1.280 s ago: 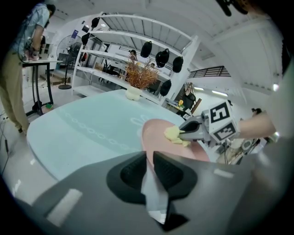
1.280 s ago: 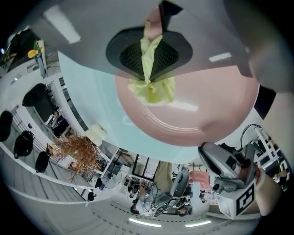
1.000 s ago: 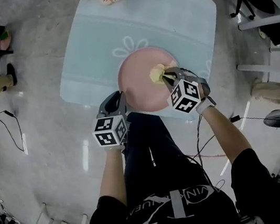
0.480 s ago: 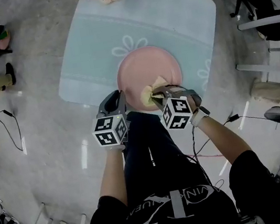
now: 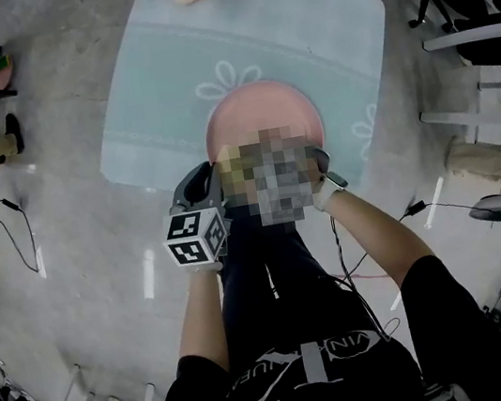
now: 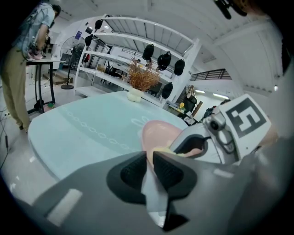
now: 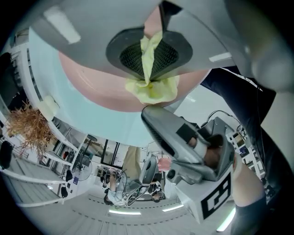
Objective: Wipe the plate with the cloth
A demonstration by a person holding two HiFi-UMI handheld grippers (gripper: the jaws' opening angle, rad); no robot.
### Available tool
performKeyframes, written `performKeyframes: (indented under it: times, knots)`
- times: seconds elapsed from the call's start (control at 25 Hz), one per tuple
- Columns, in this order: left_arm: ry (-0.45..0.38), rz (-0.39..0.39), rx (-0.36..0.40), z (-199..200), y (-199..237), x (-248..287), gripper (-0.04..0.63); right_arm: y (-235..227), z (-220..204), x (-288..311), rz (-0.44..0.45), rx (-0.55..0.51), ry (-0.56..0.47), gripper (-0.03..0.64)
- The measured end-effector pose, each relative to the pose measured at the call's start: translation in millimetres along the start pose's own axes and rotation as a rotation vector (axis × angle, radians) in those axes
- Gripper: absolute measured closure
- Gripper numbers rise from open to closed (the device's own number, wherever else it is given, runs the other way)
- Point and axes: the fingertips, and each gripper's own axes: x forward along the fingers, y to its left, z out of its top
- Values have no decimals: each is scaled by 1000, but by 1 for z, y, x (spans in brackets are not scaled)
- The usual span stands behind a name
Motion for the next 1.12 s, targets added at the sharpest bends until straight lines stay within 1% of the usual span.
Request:
performKeyframes:
  times: [0.12, 0.24, 0.36, 0.56, 0.68, 0.76, 0.88, 1.04, 1.12]
  knots:
    - [2, -6, 7, 1, 0, -1, 595, -17, 11, 7, -11, -29, -12, 592]
    - [7, -12, 26, 1, -1, -1, 595, -34, 17, 12, -39, -106, -6, 591]
    - [12, -20, 36, 1, -2, 0, 595, -58, 18, 15, -129, -177, 9, 591]
    - [35, -22, 59, -1, -1, 2, 595, -100, 6, 15, -278, -202, 49, 591]
    - [37, -47, 55, -3, -5, 1, 595, -122, -9, 8, -369, -154, 85, 592]
    - [38, -50, 56, -4, -8, 2, 595, -132, -20, 2, -404, -118, 105, 591]
    - [37, -44, 47, -7, -8, 1, 595, -139, -38, -4, -438, -70, 157, 592]
    - [40, -49, 38, -7, -8, 1, 595, -142, -70, -19, -461, 46, 212, 592]
    - [41, -49, 37, -6, -8, 0, 595, -138, -84, -27, -466, 68, 235, 592]
